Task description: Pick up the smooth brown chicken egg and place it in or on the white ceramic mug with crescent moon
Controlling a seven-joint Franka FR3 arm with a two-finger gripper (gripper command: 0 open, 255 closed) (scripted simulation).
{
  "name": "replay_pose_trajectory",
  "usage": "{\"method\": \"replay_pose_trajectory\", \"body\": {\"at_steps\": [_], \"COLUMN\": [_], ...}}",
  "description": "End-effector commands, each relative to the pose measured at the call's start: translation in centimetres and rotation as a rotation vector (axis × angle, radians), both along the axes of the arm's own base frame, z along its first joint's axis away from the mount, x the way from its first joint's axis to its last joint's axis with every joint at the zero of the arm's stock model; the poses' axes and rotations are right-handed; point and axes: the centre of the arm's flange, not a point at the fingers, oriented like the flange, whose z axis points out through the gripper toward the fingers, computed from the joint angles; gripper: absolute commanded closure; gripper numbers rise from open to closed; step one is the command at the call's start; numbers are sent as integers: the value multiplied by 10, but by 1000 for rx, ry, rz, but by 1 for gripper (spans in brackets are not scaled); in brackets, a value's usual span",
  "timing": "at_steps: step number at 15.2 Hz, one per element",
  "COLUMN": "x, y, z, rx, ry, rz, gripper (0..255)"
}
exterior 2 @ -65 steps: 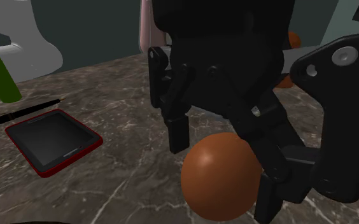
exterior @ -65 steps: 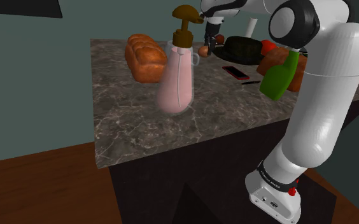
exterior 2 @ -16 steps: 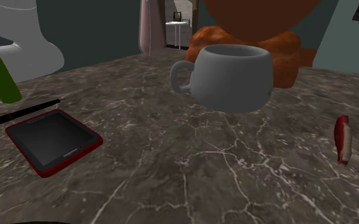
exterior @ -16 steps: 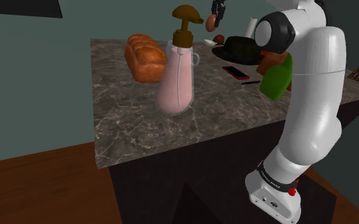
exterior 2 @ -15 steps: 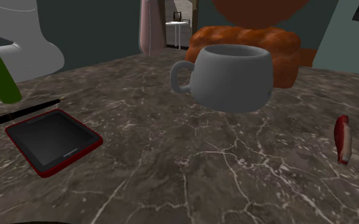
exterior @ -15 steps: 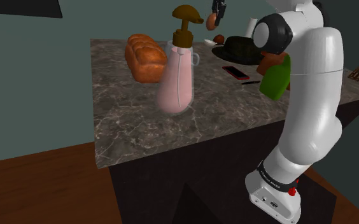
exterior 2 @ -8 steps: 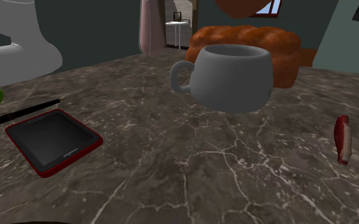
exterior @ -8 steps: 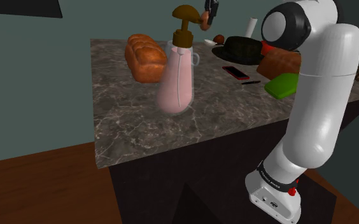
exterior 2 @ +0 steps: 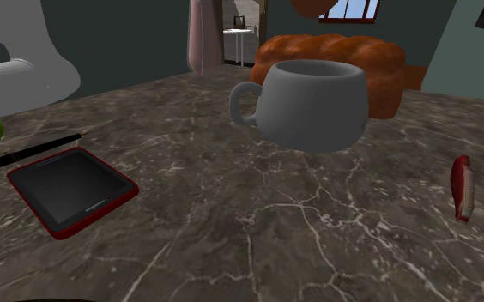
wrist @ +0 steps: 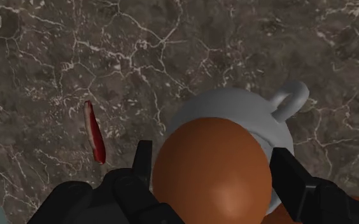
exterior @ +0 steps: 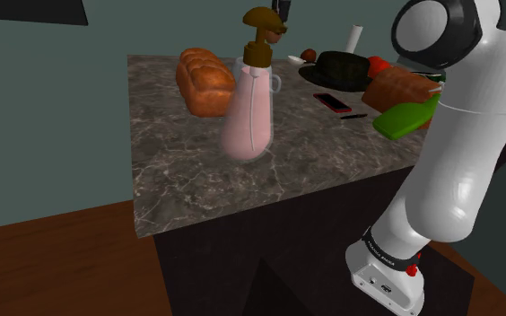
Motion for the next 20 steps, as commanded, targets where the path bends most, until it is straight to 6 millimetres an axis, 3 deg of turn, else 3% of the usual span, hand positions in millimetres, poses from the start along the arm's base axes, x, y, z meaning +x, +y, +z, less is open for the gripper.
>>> {"method": "replay_pose_trajectory", "body": {"at_steps": [1, 3, 17, 20], "x": [-6, -8, -8, -8], "y": [27, 50, 50, 50], "z": [0, 0, -74, -74], "rx": [0, 0, 0, 0], "ry": [0, 0, 0, 0], "rz": [-1, -1, -1, -1], "gripper": [255, 255, 255, 255]}}
